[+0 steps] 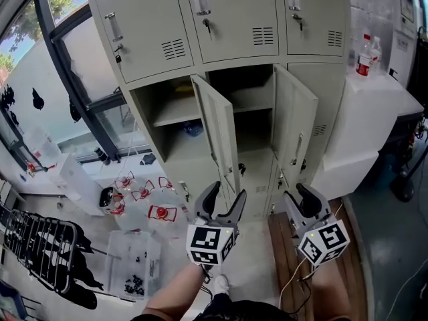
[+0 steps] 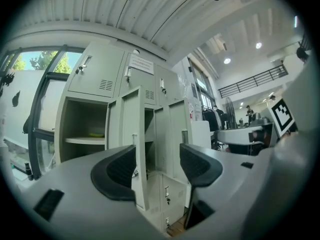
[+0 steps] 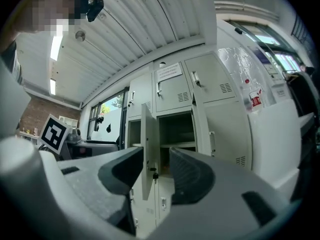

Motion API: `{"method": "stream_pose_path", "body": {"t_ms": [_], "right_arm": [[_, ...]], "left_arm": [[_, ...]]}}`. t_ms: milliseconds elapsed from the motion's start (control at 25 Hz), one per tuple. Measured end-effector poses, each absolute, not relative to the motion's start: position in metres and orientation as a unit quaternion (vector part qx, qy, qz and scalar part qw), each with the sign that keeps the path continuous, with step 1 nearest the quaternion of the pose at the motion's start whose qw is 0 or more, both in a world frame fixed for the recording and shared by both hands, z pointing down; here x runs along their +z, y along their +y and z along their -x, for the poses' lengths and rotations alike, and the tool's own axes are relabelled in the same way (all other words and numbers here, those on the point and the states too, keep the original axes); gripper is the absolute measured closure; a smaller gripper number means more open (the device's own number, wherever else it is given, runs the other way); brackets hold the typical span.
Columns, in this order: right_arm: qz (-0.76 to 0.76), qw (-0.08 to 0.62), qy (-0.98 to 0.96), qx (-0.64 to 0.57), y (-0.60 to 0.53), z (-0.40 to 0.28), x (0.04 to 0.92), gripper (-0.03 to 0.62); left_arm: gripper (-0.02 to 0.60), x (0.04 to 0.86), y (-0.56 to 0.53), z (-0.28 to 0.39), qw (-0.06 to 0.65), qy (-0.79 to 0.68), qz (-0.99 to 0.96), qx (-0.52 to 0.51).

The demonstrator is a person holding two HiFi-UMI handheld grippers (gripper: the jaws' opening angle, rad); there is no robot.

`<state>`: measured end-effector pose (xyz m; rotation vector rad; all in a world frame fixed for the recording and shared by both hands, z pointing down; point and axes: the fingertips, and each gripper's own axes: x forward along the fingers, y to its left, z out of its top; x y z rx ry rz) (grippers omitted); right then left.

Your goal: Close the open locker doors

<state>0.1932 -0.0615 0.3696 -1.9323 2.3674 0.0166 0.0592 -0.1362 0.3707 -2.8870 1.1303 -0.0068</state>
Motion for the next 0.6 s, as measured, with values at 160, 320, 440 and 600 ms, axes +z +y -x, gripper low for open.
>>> {"method": "stream_pose_path", "body": {"t_ms": [160, 320, 440, 600], "right_arm": [[0.655, 0.041, 0.755, 0.011, -0.087, -0.193, 0.360, 0.447], [0.676, 0.039, 0.735, 0.015, -0.103, -0.191, 0.354, 0.447], [0.694, 0.036, 0.719, 0.016, -0.107, -0.190, 0.352, 0.447], [0.715, 0.033, 0.698, 0.015, -0.107, -0.187, 0.351, 0.447]], "left_arm": [[0.314, 0.364, -0.174, -0.070, 0.022, 0.339, 0.941, 0.002], [0.314, 0.363, -0.202, -0.080, 0.022, 0.316, 0.948, 0.003], [0.314, 0.364, -0.218, -0.088, 0.038, 0.314, 0.949, -0.008], [0.313, 0.365, -0.234, -0.096, 0.045, 0.312, 0.949, -0.019]]}}
